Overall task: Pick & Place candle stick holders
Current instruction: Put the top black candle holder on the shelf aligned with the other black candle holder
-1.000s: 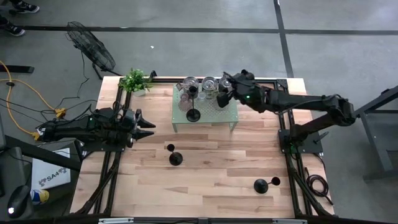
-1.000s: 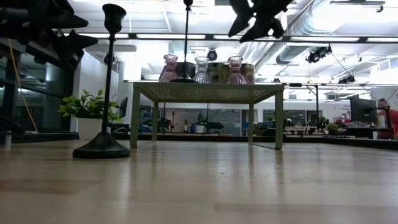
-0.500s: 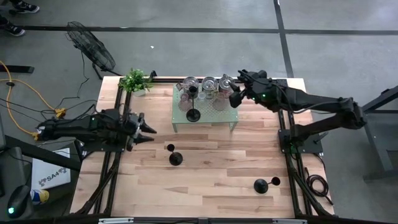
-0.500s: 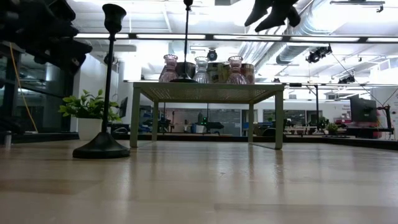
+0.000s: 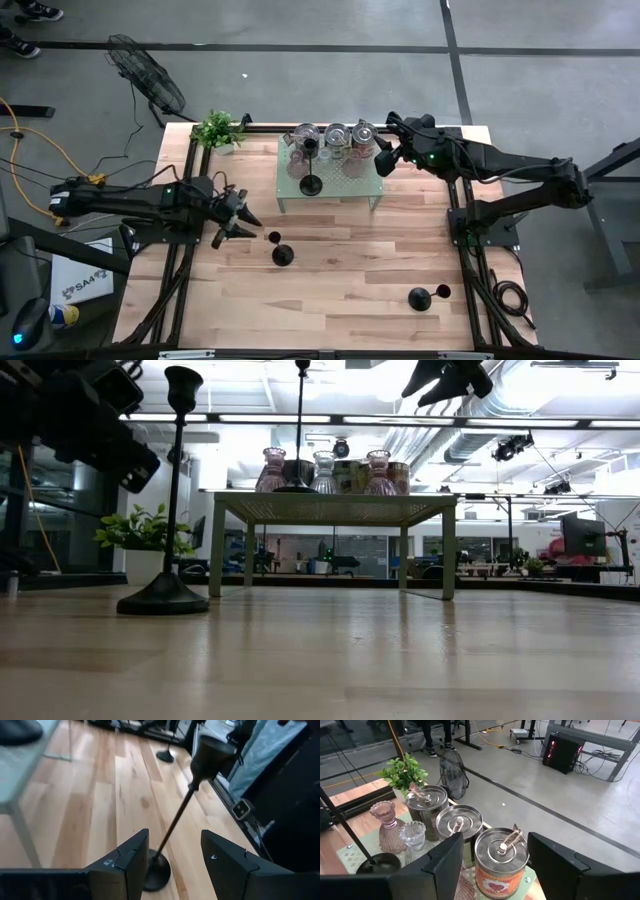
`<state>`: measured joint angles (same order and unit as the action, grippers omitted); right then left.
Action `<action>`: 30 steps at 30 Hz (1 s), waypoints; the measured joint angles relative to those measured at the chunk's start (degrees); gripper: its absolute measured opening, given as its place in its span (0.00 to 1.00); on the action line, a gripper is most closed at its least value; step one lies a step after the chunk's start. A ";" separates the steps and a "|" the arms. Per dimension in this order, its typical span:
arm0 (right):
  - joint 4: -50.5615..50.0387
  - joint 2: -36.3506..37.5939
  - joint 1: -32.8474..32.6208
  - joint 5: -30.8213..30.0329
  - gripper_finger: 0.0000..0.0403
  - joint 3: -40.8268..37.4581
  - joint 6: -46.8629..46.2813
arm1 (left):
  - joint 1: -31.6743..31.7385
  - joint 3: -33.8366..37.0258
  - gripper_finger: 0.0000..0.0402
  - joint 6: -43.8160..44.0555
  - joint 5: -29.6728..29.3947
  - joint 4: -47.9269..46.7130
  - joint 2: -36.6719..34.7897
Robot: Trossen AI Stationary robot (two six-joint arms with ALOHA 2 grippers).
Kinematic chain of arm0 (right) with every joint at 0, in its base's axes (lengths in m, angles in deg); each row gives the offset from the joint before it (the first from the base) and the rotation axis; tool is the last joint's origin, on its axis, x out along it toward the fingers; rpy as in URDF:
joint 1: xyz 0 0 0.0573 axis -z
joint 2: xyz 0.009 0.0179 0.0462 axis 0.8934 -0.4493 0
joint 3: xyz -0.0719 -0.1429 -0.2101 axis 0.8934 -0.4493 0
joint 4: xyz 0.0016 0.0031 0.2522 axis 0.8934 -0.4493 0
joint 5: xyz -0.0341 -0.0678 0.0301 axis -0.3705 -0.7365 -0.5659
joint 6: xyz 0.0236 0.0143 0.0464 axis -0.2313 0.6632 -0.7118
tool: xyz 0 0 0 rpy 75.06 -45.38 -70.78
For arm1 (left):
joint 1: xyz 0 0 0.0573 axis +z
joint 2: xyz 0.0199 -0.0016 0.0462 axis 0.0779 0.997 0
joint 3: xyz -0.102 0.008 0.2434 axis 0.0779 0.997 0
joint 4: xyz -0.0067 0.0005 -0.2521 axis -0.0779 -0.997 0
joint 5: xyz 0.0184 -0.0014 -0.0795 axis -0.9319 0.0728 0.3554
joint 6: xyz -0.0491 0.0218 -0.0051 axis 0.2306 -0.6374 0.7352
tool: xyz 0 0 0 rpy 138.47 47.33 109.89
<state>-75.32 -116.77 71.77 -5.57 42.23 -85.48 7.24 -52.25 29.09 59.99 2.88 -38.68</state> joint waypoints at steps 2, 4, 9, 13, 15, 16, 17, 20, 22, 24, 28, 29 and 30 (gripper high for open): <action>-0.04 0.00 0.00 0.00 0.53 0.00 0.00 | -0.86 0.00 0.44 -0.05 0.32 1.00 2.67; -0.02 0.00 0.00 0.00 0.53 0.00 0.02 | -2.27 0.00 0.44 -0.51 0.29 2.47 5.57; -0.05 0.00 0.00 0.00 0.53 0.00 0.04 | -6.68 0.00 0.44 -1.54 -1.46 11.06 12.48; -0.06 0.00 0.00 0.02 0.53 0.00 0.10 | -10.24 -0.02 0.44 -1.56 -6.84 15.81 17.84; -0.06 0.00 0.00 0.02 0.53 0.00 0.11 | -11.86 -0.02 0.44 -1.56 -10.61 16.63 20.45; -0.06 0.00 0.00 0.04 0.53 0.00 0.13 | -12.57 -0.02 0.44 -1.54 -12.02 17.23 21.68; -0.06 0.00 0.00 0.03 0.53 0.00 0.15 | -13.17 -0.02 0.44 -1.55 -13.32 18.38 22.83; -0.08 0.00 0.00 0.04 0.53 0.00 0.17 | -14.81 -0.02 0.44 -1.55 -15.45 22.56 26.11; -0.08 0.00 0.00 0.04 0.53 0.00 0.19 | -15.83 -0.05 0.44 -1.56 -16.71 25.00 28.11; -0.08 0.00 0.00 0.04 0.53 0.00 0.19 | -16.72 -0.07 0.44 -1.54 -17.83 26.23 30.20; -0.08 0.00 0.00 0.07 0.53 0.00 0.19 | -18.25 -0.07 0.44 -1.56 -19.45 29.01 34.67; -0.08 0.00 0.00 0.07 0.53 0.00 0.19 | -18.61 -0.07 0.44 -1.55 -19.84 30.00 35.77; -0.08 0.00 0.00 0.09 0.53 0.00 0.19 | -18.90 -0.07 0.44 -1.55 -20.28 31.18 36.75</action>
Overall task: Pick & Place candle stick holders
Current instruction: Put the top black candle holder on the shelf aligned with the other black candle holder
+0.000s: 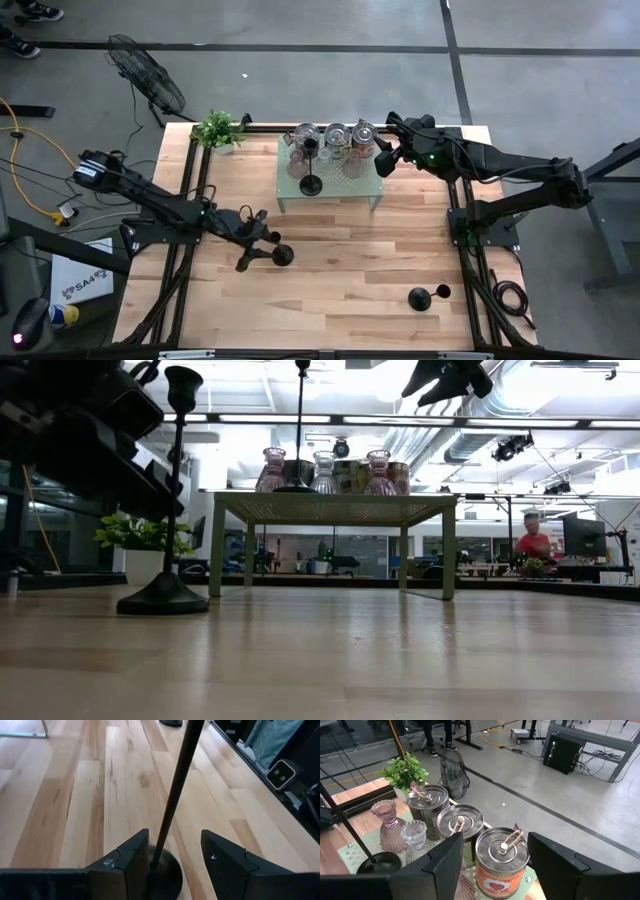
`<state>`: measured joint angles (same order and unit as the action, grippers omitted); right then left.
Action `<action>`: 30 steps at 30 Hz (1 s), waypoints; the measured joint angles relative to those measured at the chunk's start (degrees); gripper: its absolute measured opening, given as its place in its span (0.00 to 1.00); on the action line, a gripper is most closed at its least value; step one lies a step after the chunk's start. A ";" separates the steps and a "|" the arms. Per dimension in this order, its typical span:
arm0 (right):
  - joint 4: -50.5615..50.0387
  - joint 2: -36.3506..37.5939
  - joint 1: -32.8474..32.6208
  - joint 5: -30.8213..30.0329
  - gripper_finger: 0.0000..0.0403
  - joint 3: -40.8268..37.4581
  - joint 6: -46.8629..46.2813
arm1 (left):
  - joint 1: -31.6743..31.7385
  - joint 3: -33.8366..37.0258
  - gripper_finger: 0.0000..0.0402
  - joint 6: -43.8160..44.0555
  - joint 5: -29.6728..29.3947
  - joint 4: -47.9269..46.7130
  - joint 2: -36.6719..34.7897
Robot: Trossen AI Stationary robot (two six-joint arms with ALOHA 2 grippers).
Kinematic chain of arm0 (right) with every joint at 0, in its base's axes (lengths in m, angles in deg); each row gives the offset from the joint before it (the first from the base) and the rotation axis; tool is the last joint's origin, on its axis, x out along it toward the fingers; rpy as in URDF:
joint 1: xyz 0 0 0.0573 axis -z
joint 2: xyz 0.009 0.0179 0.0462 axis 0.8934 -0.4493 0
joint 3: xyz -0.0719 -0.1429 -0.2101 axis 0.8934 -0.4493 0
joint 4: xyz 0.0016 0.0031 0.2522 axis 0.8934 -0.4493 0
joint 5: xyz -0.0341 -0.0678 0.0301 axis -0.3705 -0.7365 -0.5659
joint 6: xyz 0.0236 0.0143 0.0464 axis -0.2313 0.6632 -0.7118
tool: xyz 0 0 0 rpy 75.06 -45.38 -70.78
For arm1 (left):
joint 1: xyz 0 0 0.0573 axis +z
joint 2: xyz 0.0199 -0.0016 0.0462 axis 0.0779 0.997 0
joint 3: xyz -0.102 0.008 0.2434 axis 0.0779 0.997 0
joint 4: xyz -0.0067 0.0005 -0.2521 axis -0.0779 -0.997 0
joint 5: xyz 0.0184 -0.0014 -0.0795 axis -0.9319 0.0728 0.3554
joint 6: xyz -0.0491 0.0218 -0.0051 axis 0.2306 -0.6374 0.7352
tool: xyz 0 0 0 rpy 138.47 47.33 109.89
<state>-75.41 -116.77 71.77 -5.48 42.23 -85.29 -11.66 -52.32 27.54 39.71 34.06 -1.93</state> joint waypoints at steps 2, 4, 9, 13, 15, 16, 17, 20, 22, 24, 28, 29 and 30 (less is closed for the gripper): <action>0.00 0.00 0.00 0.28 0.53 0.00 0.00 | -0.54 0.00 0.44 0.01 -1.04 2.65 1.89; 0.00 0.00 0.01 0.62 0.53 0.00 0.00 | -0.56 0.00 0.44 0.01 -2.13 4.16 3.72; -0.02 0.00 0.00 1.42 0.53 0.00 0.00 | -0.47 0.00 0.44 0.03 -4.01 5.98 6.44; -0.01 0.00 0.02 1.44 0.53 0.00 0.00 | -0.43 0.00 0.40 0.03 -4.75 6.23 7.05; 0.00 0.00 0.02 1.47 0.53 0.00 0.00 | -0.43 0.00 0.35 0.03 -4.76 6.23 7.05; -0.02 0.00 0.02 1.47 0.53 0.00 0.00 | -0.43 0.00 0.32 0.03 -4.76 6.23 7.05; 0.00 0.00 0.00 1.47 0.53 0.00 0.00 | -0.43 0.00 0.30 0.03 -4.76 6.24 7.05; 0.00 0.00 0.00 1.50 0.53 0.00 0.00 | -0.43 0.00 0.21 0.03 -4.73 6.23 7.05; 0.00 0.00 -0.14 1.77 0.53 0.00 0.00 | -0.43 0.00 0.16 0.03 -4.73 6.23 7.05; -0.02 0.00 -0.34 1.84 0.53 0.00 0.00 | -0.43 0.00 0.10 0.04 -4.81 6.23 7.05; -0.04 0.00 -1.04 3.35 0.53 0.00 0.02 | -0.41 0.00 0.02 0.05 -4.99 6.34 7.05; -0.04 0.00 -1.27 4.16 0.53 0.00 0.00 | -0.43 0.00 0.02 0.04 -5.08 6.34 7.05; -0.04 0.00 -1.52 5.34 0.53 0.00 -0.01 | -0.43 0.00 0.03 0.05 -5.18 6.40 7.05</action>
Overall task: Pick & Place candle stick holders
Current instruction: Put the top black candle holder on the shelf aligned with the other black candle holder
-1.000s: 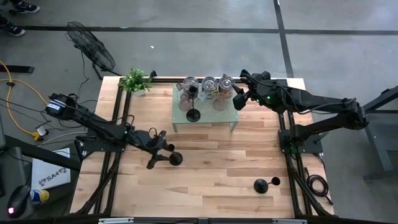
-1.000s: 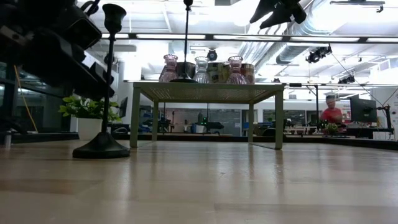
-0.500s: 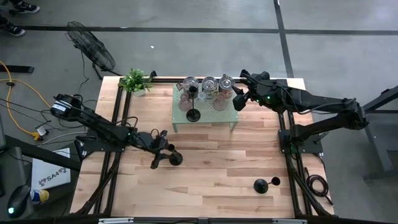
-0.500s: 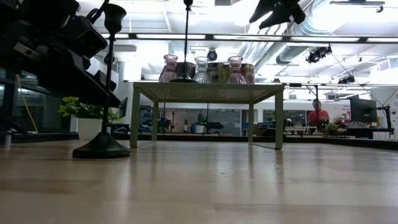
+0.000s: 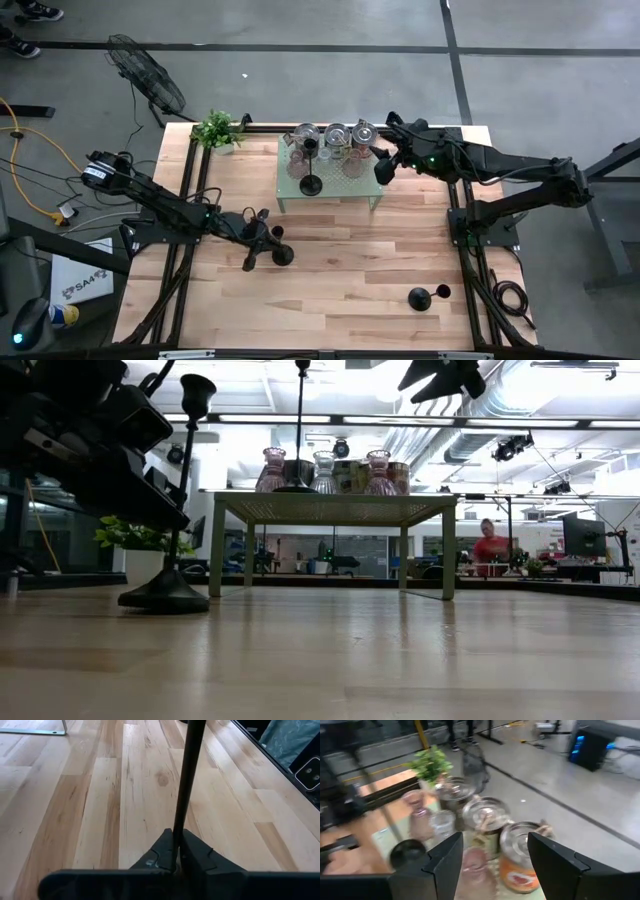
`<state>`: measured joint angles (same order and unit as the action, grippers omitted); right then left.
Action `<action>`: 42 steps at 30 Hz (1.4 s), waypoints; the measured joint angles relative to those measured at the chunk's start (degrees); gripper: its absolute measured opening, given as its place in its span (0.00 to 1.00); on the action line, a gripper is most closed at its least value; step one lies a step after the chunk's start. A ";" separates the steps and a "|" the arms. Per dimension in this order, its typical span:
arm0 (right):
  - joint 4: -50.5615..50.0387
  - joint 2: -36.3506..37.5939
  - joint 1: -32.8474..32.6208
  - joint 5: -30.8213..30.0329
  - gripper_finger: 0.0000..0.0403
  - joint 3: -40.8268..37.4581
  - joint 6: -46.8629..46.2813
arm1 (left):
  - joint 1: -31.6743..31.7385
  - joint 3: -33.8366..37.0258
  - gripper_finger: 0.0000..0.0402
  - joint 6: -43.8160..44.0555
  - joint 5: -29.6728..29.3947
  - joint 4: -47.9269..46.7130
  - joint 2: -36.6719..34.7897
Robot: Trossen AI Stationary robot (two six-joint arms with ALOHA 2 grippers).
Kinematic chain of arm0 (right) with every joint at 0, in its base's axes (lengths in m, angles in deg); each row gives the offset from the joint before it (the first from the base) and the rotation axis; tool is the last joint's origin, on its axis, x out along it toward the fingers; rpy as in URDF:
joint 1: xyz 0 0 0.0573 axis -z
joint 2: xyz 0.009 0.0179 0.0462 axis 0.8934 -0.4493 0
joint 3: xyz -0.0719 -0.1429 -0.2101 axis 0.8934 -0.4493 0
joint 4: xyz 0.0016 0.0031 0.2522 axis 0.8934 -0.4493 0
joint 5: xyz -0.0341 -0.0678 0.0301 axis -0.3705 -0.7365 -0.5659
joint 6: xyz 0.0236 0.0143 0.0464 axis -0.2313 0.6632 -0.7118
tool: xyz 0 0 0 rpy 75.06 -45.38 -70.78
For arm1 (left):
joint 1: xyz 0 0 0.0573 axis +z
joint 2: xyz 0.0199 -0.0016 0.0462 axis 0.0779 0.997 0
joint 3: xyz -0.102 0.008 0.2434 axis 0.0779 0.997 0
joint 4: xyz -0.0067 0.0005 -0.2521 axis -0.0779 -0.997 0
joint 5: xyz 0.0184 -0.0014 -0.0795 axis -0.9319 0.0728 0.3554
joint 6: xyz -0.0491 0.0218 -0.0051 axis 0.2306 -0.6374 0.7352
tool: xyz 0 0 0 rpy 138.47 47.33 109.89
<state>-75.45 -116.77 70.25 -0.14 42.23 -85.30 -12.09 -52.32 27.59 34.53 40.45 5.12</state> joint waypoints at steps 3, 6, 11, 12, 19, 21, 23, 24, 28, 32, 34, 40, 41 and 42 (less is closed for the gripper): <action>0.01 0.00 -1.01 3.91 0.53 0.00 -0.79 | 0.00 0.04 0.02 -0.02 -0.05 1.29 0.07; 0.02 -0.22 -2.43 9.33 0.53 0.00 -1.69 | 0.00 -0.66 0.01 -0.11 -1.25 2.16 0.05; 0.12 -2.28 -6.43 13.99 0.53 0.00 -3.00 | 0.00 -3.82 0.01 -3.76 -2.23 2.20 0.07; 0.15 -2.96 -7.41 14.31 0.53 0.00 -3.10 | 0.00 -4.42 0.01 -4.38 -3.09 2.17 0.07; 3.32 -9.09 -14.17 14.04 0.53 0.00 -2.24 | 0.04 -9.03 0.00 -5.13 -7.69 -2.38 0.04; 6.08 -11.01 -15.55 14.01 0.53 0.00 -1.62 | 0.04 -9.96 0.00 -5.11 -7.79 -4.30 0.04; 10.11 -13.02 -16.60 13.99 0.53 0.00 -1.19 | 0.04 -10.81 0.00 -5.00 -8.24 -5.92 0.04; 12.08 -14.17 -17.01 14.11 0.53 0.00 -0.89 | 0.04 -11.20 0.00 -4.98 -8.37 -6.65 0.04; 20.45 -19.01 -18.32 14.53 0.53 0.00 1.64 | 0.04 -12.11 0.00 -4.56 -9.81 -6.89 0.04; 27.71 -23.71 -18.63 14.62 0.53 0.00 3.05 | 0.04 -13.35 0.00 -4.47 -12.00 -7.42 0.04; 31.26 -25.66 -18.59 14.32 0.53 0.00 3.40 | 0.04 -14.57 0.00 -4.36 -12.74 -8.67 0.04; 41.32 -29.24 -18.43 14.16 0.53 0.00 3.62 | 0.04 -20.15 0.00 -4.45 -15.94 -16.02 0.04; 42.30 -29.29 -18.44 14.18 0.53 0.00 3.64 | 0.04 -21.12 0.00 -4.45 -16.52 -17.30 0.04; 42.75 -29.29 -18.44 14.16 0.53 0.02 3.72 | 0.04 -22.06 0.00 -4.45 -16.91 -18.45 0.04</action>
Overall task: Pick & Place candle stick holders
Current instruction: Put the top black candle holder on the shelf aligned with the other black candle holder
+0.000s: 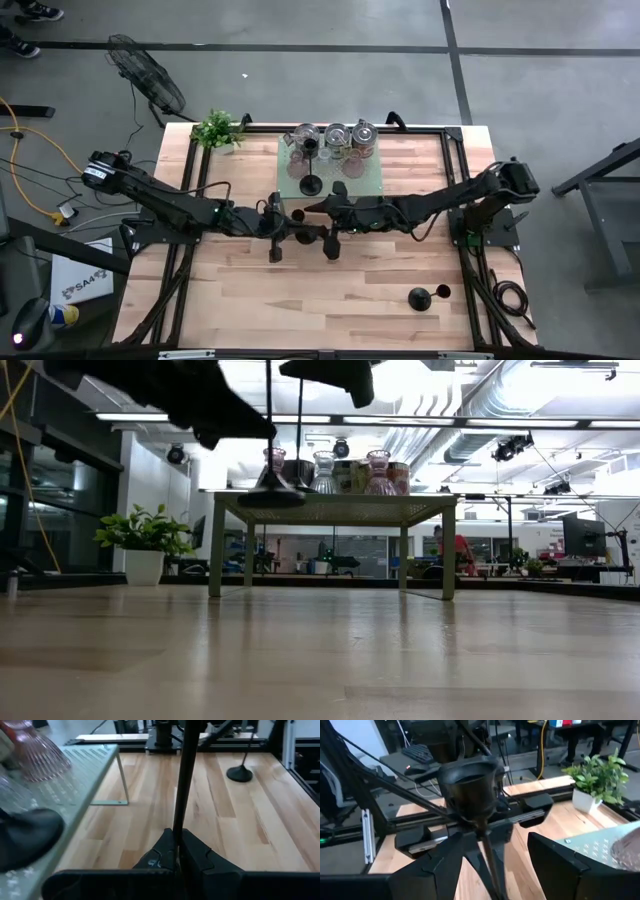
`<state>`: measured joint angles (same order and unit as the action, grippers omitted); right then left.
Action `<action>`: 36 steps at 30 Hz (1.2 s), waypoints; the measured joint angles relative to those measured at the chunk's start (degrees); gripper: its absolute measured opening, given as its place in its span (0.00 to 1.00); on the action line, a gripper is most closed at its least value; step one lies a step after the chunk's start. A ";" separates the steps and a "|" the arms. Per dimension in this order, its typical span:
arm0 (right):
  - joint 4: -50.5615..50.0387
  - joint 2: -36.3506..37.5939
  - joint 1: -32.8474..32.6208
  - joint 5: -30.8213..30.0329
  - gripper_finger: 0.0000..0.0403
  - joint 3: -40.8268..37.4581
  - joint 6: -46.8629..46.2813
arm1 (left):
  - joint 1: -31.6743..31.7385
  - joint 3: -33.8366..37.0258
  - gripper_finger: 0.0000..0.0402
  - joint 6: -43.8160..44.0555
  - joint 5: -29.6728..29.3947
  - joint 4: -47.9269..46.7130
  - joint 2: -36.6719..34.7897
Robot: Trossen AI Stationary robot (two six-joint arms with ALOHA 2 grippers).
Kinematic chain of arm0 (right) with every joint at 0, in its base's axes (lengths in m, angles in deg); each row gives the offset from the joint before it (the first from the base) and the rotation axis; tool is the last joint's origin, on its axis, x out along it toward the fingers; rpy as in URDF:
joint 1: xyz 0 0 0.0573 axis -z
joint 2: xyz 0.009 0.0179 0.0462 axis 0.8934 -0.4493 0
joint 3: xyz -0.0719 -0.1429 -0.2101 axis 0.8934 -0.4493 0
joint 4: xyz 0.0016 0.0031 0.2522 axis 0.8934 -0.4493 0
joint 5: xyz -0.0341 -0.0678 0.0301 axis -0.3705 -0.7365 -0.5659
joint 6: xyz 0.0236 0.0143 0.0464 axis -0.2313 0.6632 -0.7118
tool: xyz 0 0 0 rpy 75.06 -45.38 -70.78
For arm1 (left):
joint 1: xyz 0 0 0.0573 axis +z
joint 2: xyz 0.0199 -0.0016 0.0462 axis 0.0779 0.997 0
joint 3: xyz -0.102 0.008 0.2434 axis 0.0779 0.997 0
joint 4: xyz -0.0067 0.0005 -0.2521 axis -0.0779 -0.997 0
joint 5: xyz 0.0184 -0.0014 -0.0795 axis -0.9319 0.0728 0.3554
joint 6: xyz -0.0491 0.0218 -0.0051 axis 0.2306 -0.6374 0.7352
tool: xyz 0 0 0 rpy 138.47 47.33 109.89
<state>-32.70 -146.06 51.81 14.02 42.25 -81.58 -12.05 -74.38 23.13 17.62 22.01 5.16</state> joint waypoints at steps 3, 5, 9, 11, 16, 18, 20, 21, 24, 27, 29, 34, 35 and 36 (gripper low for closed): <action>-0.01 0.02 0.00 0.03 0.53 0.00 0.76 | 0.02 -2.58 0.00 0.00 -1.39 -2.75 0.00; 0.18 0.00 0.00 0.92 0.53 0.00 1.23 | 0.02 -3.82 0.00 -0.01 -2.79 -3.84 0.00; 1.04 0.02 0.00 1.17 0.53 0.00 1.23 | 0.02 -5.15 0.00 -1.09 -3.82 -4.66 -0.04; 1.89 0.02 0.04 -0.21 0.53 0.00 1.25 | 0.02 -5.17 0.00 -1.40 -3.79 -4.63 -0.04; 4.01 0.07 0.81 0.31 0.47 0.00 1.25 | 0.02 -5.17 0.00 -1.38 -3.71 -4.04 -0.04; 3.55 0.02 1.14 0.34 0.43 0.00 1.25 | 0.02 -5.17 0.00 -1.37 -3.69 -3.75 -0.04; 3.69 0.02 1.28 1.27 0.38 0.00 1.25 | 0.02 -5.17 0.00 -1.36 -3.67 -3.82 -0.04; 3.72 0.02 1.48 1.80 0.35 0.00 1.25 | 0.02 -5.17 0.00 -1.36 -3.67 -3.80 -0.04; 3.61 0.02 1.46 1.90 0.28 0.00 1.25 | 0.02 -5.17 0.00 -1.36 -3.65 -3.80 -0.04; 3.67 0.02 1.48 1.97 0.20 0.00 1.27 | 0.07 -5.17 0.00 -1.33 -3.65 -3.78 -0.04; 3.67 0.02 1.46 2.25 0.15 0.00 1.27 | 0.07 -5.17 0.00 -1.29 -3.67 -3.82 -0.04; 3.60 0.02 1.53 3.06 0.03 0.00 1.82 | 0.01 -5.17 0.00 -0.90 -3.21 -3.82 -0.04; 3.61 0.02 1.53 3.00 0.03 0.00 1.78 | 0.02 -5.17 0.00 -0.91 -3.21 -3.82 -0.04; 3.60 0.02 1.53 2.83 0.03 0.00 1.77 | 0.02 -5.17 0.01 -0.92 -3.21 -3.80 -0.04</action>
<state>-29.10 -146.04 53.34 16.84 42.26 -79.81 -12.02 -79.55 22.22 14.41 18.21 5.12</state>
